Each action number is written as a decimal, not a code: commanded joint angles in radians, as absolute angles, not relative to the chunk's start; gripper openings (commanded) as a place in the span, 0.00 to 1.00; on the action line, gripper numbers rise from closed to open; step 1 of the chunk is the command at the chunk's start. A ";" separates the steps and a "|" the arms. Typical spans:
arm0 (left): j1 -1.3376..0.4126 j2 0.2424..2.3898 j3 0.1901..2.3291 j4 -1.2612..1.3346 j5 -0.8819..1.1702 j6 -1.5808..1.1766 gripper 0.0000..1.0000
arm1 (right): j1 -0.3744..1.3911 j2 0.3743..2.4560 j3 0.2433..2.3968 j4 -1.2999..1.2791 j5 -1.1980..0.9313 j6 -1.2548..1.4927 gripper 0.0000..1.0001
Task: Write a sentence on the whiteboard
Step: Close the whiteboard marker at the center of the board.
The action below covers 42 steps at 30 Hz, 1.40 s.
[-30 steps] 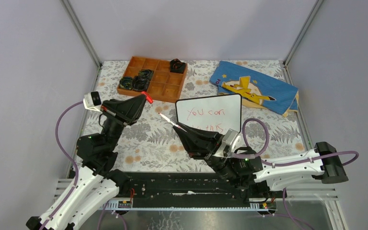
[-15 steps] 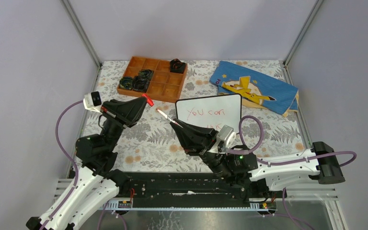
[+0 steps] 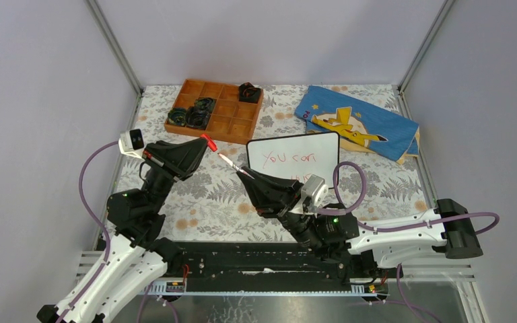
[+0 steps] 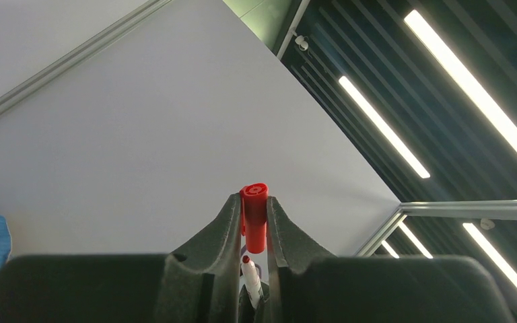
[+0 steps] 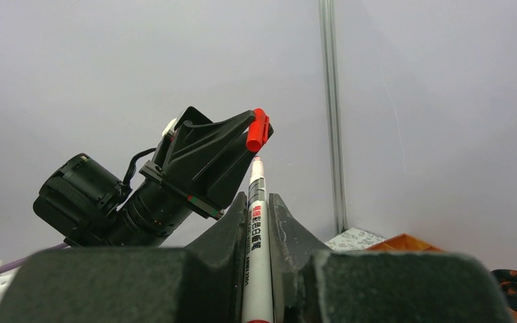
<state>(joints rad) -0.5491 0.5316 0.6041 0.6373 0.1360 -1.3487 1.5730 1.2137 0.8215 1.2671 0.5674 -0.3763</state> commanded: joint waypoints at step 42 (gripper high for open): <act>-0.551 0.529 0.587 0.689 0.213 -1.362 0.00 | 1.552 1.240 0.881 1.377 0.594 -0.383 0.00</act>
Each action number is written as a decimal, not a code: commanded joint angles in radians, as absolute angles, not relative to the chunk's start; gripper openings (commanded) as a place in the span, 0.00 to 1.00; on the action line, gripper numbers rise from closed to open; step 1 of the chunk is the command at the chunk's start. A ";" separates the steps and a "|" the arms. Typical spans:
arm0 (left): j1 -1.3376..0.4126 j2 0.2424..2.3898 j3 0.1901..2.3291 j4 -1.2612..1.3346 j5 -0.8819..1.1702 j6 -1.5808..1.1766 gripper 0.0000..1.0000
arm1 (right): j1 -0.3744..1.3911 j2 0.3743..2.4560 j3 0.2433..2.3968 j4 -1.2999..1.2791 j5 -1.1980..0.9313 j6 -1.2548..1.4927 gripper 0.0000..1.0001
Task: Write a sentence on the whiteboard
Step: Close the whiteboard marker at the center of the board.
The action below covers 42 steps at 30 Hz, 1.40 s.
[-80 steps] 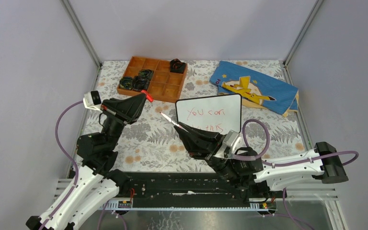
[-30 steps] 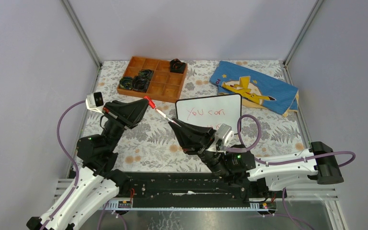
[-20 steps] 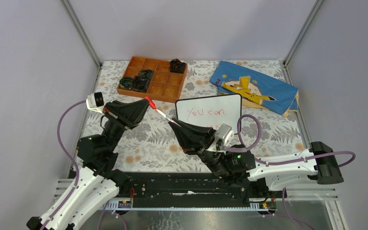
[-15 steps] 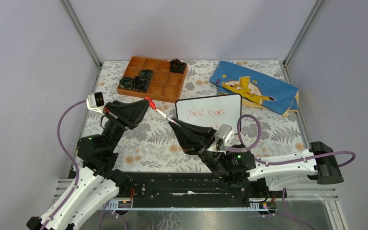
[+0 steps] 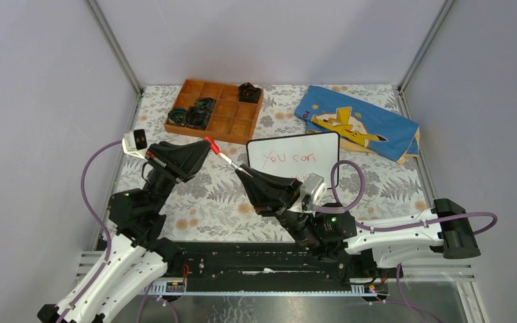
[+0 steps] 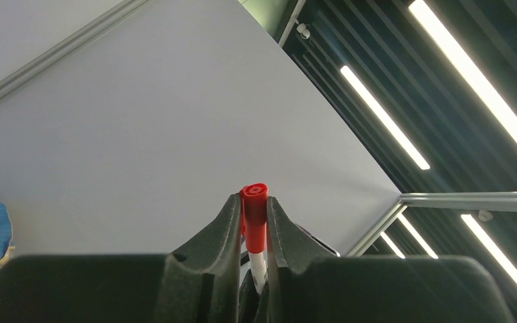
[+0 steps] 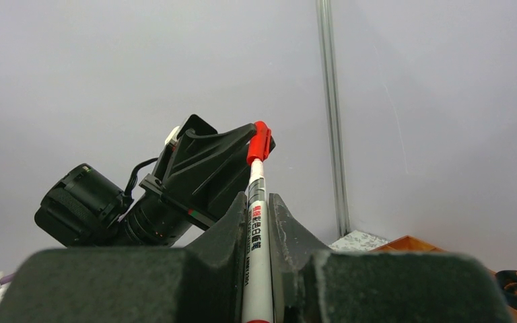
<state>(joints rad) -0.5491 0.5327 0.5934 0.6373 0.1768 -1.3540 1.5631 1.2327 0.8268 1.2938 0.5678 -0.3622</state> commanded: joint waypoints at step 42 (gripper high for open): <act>-0.586 0.688 0.669 0.780 0.271 -1.379 0.00 | 1.519 1.498 0.994 1.675 0.588 -0.781 0.00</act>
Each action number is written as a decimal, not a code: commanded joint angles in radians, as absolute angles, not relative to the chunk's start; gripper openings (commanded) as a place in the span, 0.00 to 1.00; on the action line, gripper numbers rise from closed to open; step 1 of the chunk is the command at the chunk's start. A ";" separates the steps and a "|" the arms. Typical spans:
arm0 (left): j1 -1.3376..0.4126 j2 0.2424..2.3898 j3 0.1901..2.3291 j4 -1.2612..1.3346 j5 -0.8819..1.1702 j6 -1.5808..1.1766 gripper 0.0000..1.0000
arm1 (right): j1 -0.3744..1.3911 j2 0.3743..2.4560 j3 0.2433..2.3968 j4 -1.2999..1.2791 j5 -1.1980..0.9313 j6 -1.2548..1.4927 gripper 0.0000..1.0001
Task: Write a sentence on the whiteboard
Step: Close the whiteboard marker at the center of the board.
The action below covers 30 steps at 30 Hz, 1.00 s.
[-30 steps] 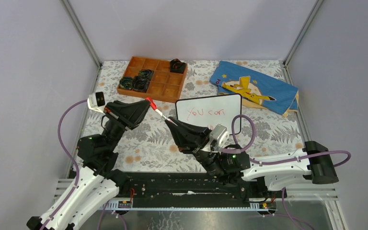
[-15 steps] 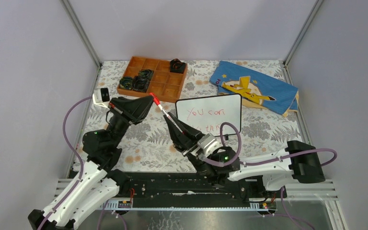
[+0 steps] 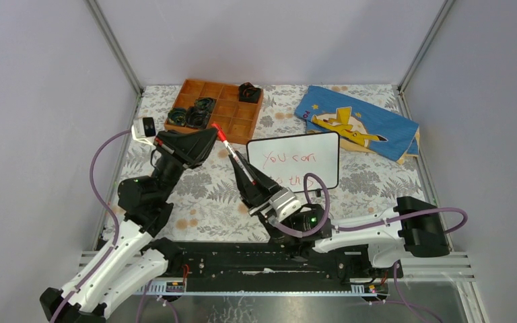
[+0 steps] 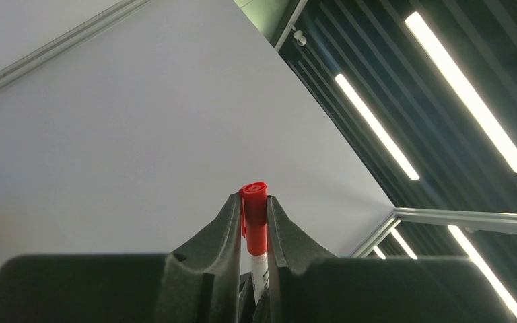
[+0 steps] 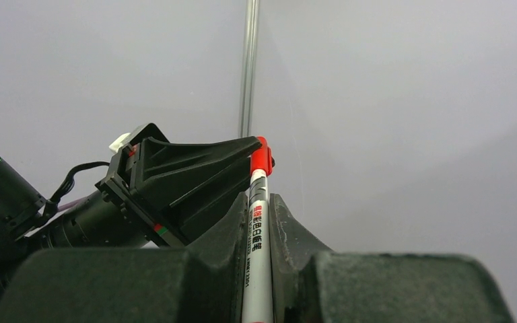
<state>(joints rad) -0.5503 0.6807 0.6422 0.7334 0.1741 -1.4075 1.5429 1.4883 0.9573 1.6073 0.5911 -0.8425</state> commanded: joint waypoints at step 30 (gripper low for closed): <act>-0.702 0.764 0.772 0.721 0.340 -1.257 0.00 | 1.466 1.457 0.994 1.602 0.565 -0.551 0.00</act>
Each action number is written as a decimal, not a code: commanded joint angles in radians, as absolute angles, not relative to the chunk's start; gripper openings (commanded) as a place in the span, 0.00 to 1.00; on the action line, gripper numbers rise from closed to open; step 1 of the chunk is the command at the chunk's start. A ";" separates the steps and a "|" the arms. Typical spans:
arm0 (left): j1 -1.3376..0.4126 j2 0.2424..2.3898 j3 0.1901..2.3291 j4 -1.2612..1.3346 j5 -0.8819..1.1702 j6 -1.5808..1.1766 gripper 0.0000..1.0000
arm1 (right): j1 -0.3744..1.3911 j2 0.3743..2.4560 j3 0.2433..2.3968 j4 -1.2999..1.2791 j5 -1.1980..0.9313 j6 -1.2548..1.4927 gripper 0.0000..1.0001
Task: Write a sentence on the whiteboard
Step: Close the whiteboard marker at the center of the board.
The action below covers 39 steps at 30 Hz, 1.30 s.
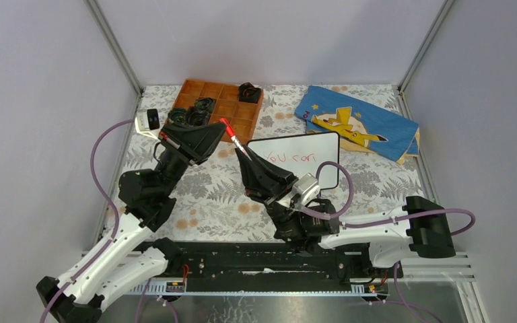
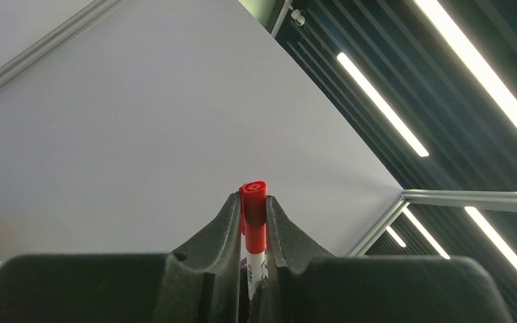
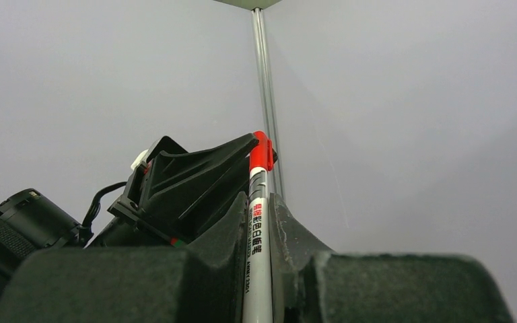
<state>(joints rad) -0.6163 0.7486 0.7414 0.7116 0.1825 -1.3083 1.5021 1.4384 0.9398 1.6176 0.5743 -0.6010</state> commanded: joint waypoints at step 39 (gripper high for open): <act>-0.810 0.657 0.839 0.504 0.021 -1.021 0.00 | 1.446 1.269 0.917 1.251 0.511 -0.316 0.37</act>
<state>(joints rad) -0.7887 0.7013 0.8227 0.5457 0.0479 -1.0657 1.4666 1.3186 0.9279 1.3933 0.5068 -0.4049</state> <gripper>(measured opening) 0.186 0.298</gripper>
